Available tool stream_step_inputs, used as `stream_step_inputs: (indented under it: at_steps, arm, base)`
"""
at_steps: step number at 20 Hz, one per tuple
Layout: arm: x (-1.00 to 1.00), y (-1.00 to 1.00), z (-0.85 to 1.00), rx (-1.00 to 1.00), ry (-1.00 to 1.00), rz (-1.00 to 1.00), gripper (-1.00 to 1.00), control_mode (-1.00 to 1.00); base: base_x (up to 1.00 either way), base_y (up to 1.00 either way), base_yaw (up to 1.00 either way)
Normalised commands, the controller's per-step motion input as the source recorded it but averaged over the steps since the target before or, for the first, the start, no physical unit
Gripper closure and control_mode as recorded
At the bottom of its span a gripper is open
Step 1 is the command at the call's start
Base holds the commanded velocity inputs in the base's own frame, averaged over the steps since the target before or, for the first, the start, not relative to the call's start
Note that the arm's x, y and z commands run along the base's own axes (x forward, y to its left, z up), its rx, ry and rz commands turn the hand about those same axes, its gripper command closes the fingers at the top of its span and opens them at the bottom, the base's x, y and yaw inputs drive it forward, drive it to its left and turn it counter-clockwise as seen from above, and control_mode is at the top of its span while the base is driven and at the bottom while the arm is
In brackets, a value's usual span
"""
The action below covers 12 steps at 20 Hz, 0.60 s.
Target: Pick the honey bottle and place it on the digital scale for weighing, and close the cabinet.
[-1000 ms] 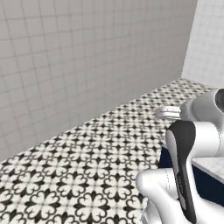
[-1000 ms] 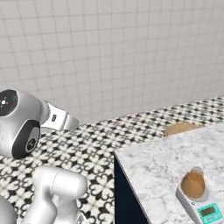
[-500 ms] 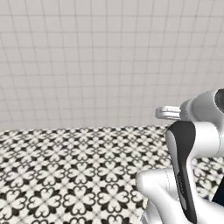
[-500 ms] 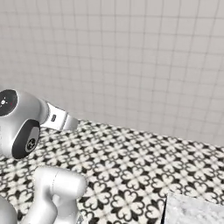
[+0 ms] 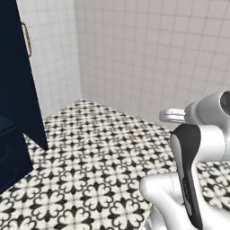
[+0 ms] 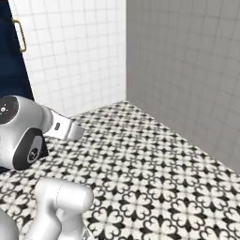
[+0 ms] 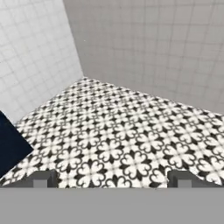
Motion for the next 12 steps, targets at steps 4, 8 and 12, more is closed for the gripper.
stream_step_inputs:
  at_steps: [4, 8, 12]
  arm:
    - [0.00, 0.00, 0.00, 0.00, 0.00, 0.00, -1.00, 1.00]
    - [0.00, 0.00, 0.00, 0.00, 0.00, 0.00, -1.00, 1.00]
    - [0.00, 0.00, 0.00, 0.00, 0.00, 0.00, -1.00, 1.00]
  base:
    - [0.00, 0.00, 1.00]
    - [0.00, 0.00, 1.00]
    - [0.00, 0.00, 1.00]
